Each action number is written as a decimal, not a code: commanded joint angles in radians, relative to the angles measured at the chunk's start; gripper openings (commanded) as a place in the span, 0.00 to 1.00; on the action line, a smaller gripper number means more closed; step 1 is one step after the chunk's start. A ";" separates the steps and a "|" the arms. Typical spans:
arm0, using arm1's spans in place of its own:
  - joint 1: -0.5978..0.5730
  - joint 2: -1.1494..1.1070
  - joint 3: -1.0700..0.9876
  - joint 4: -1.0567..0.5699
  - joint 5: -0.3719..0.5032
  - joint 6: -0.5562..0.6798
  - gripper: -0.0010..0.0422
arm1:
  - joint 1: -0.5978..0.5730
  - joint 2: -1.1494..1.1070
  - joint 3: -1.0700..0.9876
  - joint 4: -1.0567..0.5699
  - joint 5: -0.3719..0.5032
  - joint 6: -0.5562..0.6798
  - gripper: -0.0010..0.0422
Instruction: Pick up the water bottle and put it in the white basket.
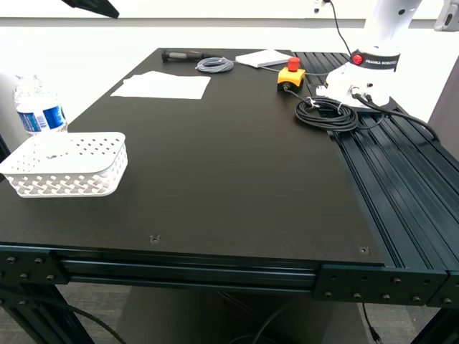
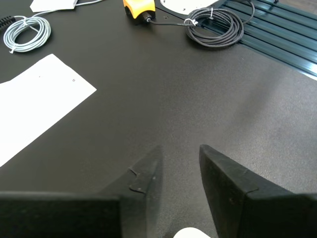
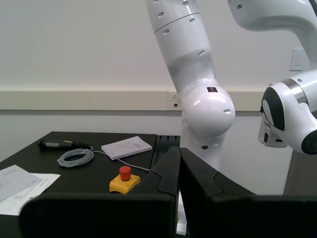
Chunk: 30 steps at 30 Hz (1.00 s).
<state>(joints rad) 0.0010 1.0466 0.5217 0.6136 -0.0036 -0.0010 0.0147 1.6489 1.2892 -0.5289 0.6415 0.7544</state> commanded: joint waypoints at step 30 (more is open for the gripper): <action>0.000 0.000 0.001 0.004 0.000 0.000 0.02 | -0.002 0.000 -0.003 0.002 -0.007 0.004 0.36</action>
<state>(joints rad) 0.0013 1.0466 0.5217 0.6136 -0.0036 -0.0010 0.0128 1.6485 1.2858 -0.5285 0.6323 0.7567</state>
